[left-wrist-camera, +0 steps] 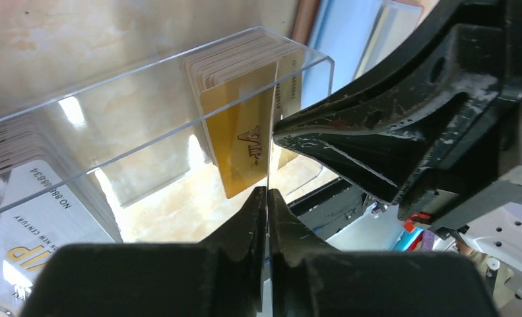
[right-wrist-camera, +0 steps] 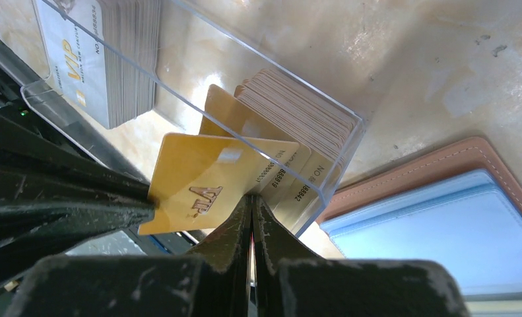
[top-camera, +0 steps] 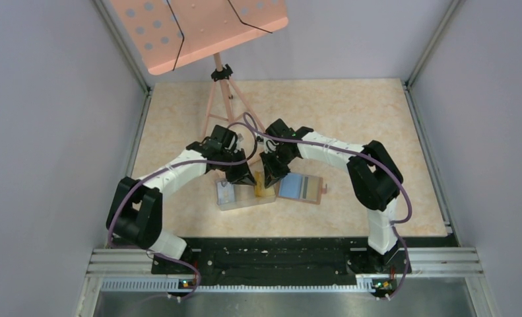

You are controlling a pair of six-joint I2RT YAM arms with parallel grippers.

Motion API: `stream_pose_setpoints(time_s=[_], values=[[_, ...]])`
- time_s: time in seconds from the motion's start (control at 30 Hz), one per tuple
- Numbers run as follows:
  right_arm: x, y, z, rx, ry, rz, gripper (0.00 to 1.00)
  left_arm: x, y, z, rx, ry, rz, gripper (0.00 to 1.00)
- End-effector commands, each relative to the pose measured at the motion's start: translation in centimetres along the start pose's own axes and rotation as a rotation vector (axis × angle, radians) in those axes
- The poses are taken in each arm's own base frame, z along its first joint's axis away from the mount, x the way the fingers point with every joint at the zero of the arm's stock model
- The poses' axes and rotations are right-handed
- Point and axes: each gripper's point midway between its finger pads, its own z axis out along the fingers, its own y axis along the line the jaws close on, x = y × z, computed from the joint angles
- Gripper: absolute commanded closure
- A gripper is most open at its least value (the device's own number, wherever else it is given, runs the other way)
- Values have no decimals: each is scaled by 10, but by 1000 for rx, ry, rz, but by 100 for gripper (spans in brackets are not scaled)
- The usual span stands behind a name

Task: Put the credit cards into the card holder
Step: Pick up the credit card from the storage box.

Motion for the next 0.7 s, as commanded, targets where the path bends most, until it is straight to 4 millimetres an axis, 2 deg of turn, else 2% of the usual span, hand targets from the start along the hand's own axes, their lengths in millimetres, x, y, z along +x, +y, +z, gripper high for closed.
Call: stream_pose_setpoints(time_s=[0.0, 0.13, 0.2, 0.27, 0.3, 0.37, 0.53, 0.67], values=[[23, -27, 15, 112, 77, -2, 100, -13, -27, -2, 96, -30, 51, 88], [23, -28, 15, 111, 79, -2, 100, -8, -19, 8, 66, 2, 40, 76], [24, -28, 15, 111, 79, -3, 100, -5, -17, 12, 55, 17, 40, 75], [24, -27, 15, 109, 79, -3, 100, -2, -14, 15, 38, 27, 38, 80], [24, -27, 15, 108, 78, -4, 100, -2, -14, 15, 35, 25, 37, 90], [22, -26, 13, 106, 75, -6, 100, -4, -15, 12, 29, 6, 39, 100], [11, -16, 0, 90, 27, -28, 100, -15, -25, -9, 31, -83, 76, 100], [-10, 5, -23, 29, -73, -53, 97, -24, -41, -34, 67, -175, 121, 100]])
